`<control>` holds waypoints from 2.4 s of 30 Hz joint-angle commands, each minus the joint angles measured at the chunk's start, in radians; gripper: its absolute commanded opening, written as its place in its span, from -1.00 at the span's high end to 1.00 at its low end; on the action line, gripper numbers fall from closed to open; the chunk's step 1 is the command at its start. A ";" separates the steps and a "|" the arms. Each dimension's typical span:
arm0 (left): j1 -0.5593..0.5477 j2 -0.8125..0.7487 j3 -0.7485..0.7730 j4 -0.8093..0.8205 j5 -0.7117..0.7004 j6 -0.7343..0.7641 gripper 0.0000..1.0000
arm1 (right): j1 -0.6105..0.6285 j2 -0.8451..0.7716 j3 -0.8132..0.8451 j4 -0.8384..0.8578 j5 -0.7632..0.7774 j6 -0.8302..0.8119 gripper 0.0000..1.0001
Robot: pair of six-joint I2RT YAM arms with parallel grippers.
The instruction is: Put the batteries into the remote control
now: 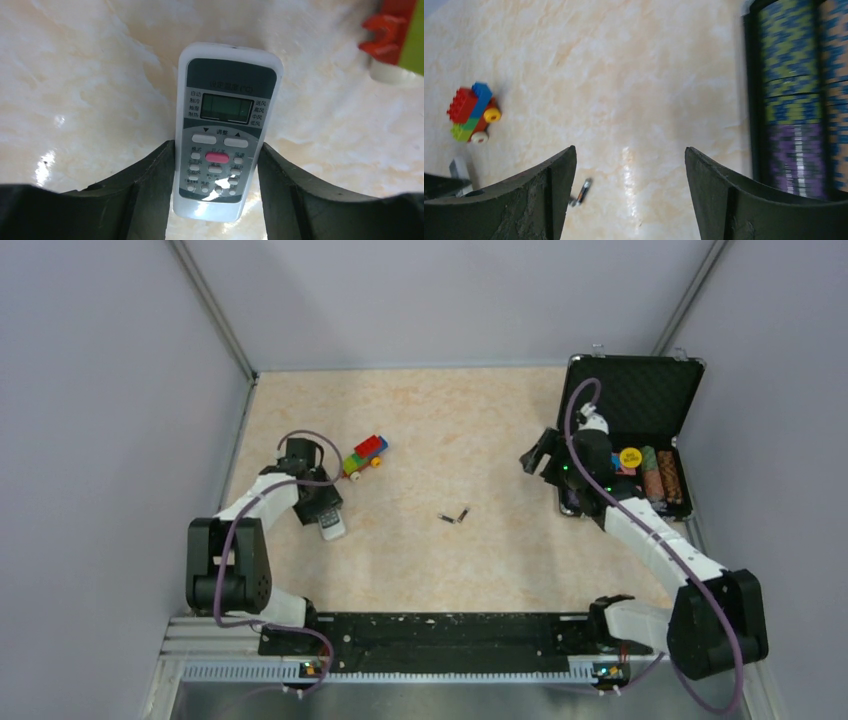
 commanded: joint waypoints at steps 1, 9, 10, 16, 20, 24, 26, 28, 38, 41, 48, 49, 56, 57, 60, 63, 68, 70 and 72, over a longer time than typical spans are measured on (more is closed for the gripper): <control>-0.026 -0.193 -0.039 0.093 0.163 -0.017 0.43 | 0.129 0.064 0.064 0.038 -0.068 0.015 -0.56; -0.055 -0.543 -0.077 0.362 0.516 0.005 0.59 | 0.337 0.176 0.241 0.173 -0.292 0.041 -0.63; -0.056 -0.570 -0.067 0.385 0.554 -0.005 0.59 | 0.358 0.185 0.259 0.208 -0.328 0.059 -0.66; -0.056 -0.580 0.038 0.507 0.789 -0.111 0.67 | 0.490 0.282 0.423 0.388 -0.512 0.146 -0.78; -0.057 -0.554 0.102 0.616 0.907 -0.223 0.72 | 0.535 0.326 0.469 0.497 -0.541 0.212 -0.84; -0.057 -0.535 0.139 0.739 0.980 -0.344 0.77 | 0.552 0.345 0.470 0.599 -0.600 0.254 -0.86; -0.057 -0.533 0.136 0.806 1.002 -0.414 0.78 | 0.565 0.356 0.482 0.646 -0.666 0.251 -0.86; -0.060 -0.532 0.131 0.857 1.012 -0.472 0.80 | 0.580 0.368 0.499 0.668 -0.712 0.249 -0.85; -0.079 -0.546 0.117 0.942 1.046 -0.529 0.88 | 0.598 0.419 0.529 0.703 -0.677 0.322 -0.63; -0.084 -0.554 0.103 0.948 1.047 -0.520 0.88 | 0.598 0.423 0.509 0.766 -0.664 0.355 -0.56; -0.087 -0.561 0.079 0.954 1.043 -0.513 0.87 | 0.599 0.427 0.493 0.809 -0.665 0.361 -0.11; -0.088 -0.560 0.078 0.954 1.042 -0.512 0.85 | 0.598 0.428 0.491 0.813 -0.667 0.361 0.01; -0.089 -0.550 0.106 0.859 1.020 -0.448 -0.21 | 0.598 0.424 0.508 0.685 -0.633 0.285 0.58; -0.089 -0.550 0.122 0.796 1.002 -0.406 -0.35 | 0.599 0.420 0.520 0.630 -0.614 0.248 0.59; -0.089 -0.557 0.172 0.581 0.905 -0.218 -0.61 | 0.600 0.409 0.545 0.450 -0.563 0.084 0.59; -0.089 -0.556 0.183 0.463 0.832 -0.102 -0.68 | 0.616 0.398 0.570 0.267 -0.476 -0.117 0.59; -0.089 -0.540 0.207 0.330 0.791 -0.026 -0.68 | 0.651 0.381 0.572 0.121 -0.301 -0.290 0.59; -0.089 -0.526 0.204 0.315 0.781 -0.035 -0.66 | 0.674 0.384 0.585 0.064 -0.226 -0.350 0.58; -0.089 -0.511 0.191 0.301 0.743 -0.053 -0.64 | 0.698 0.390 0.596 0.038 -0.143 -0.401 0.58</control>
